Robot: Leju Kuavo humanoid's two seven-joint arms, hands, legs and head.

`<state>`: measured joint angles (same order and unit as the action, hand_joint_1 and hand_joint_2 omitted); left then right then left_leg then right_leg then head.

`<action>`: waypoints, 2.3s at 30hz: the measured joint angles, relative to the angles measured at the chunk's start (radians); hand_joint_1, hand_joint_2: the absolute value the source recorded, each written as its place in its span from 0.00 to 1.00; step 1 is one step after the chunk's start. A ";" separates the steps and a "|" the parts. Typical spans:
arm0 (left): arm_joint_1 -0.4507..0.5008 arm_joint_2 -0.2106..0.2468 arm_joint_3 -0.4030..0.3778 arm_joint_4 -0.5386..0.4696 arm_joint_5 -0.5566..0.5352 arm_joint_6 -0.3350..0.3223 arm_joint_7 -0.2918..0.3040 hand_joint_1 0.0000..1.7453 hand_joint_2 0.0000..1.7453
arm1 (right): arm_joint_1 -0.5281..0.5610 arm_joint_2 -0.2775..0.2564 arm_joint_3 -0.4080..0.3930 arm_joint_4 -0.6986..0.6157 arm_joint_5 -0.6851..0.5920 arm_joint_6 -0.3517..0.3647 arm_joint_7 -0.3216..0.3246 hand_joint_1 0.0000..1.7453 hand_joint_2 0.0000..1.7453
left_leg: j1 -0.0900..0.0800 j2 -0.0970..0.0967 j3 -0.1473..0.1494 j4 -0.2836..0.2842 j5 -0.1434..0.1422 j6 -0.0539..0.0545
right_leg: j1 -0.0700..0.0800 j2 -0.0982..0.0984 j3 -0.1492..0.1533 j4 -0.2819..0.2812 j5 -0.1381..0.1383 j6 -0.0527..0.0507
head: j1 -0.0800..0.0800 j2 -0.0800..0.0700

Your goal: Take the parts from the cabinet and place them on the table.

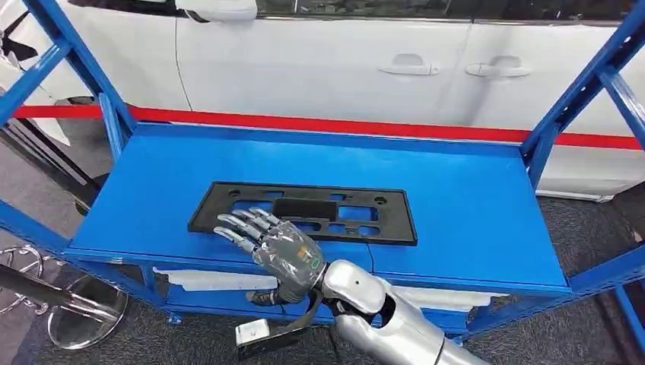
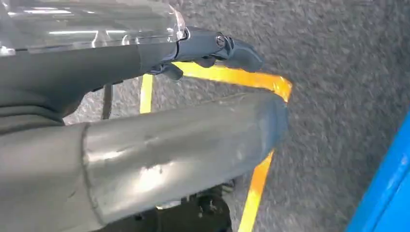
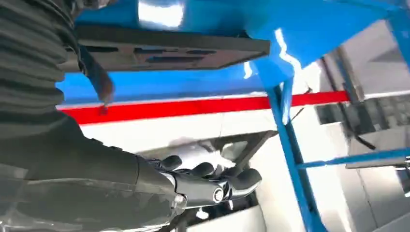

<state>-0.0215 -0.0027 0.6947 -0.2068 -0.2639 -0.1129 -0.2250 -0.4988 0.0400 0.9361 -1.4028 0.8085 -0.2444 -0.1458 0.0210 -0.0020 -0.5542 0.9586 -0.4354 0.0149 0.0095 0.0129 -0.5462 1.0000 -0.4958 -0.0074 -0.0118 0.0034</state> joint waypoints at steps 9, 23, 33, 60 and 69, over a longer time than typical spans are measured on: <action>-0.002 -0.001 0.002 0.000 -0.030 -0.006 0.000 0.00 0.00 | -0.017 0.057 0.027 0.228 0.179 -0.088 0.118 0.00 1.00 | -0.004 -0.001 0.022 -0.001 -0.017 0.008 | 0.000 -0.008 -0.046 0.004 0.075 -0.020 | 0.000 0.000; -0.002 -0.003 0.002 0.000 -0.068 -0.010 0.001 0.00 0.00 | -0.037 0.134 0.024 0.447 0.260 -0.169 0.196 0.00 1.00 | 0.012 0.002 -0.059 0.128 -0.028 -0.054 | -0.018 -0.006 -0.010 -0.027 0.047 -0.031 | -0.001 0.000; -0.008 -0.002 0.002 0.000 -0.104 -0.014 0.002 0.00 0.00 | -0.081 0.182 -0.062 0.542 0.245 -0.252 0.218 0.00 1.00 | 0.006 0.001 -0.003 0.008 -0.005 0.001 | -0.017 -0.007 -0.107 0.190 -0.081 0.007 | 0.000 0.000; -0.019 0.010 0.003 0.000 -0.175 -0.031 -0.019 0.00 0.00 | -0.185 0.221 -0.099 0.915 0.632 -0.253 0.504 1.00 1.00 | -0.005 -0.002 0.019 0.009 -0.015 -0.001 | -0.002 -0.006 -0.018 -0.011 0.049 -0.007 | 0.000 0.000; -0.015 0.015 0.010 0.000 -0.175 -0.073 -0.053 0.00 1.00 | -0.181 0.188 -0.145 0.924 0.632 -0.250 0.498 1.00 1.00 | -0.005 0.003 0.000 0.012 -0.001 0.015 | -0.015 -0.009 -0.051 0.129 -0.016 0.003 | 0.000 0.000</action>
<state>-0.0361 0.0118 0.7046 -0.2068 -0.4391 -0.1862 -0.2781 -0.6794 0.2277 0.7912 -0.4784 1.4408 -0.4940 0.3517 0.0158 0.0011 -0.5542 0.9708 -0.4363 0.0298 -0.0054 0.0043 -0.5973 1.1294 -0.5120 -0.0039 -0.0122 0.0031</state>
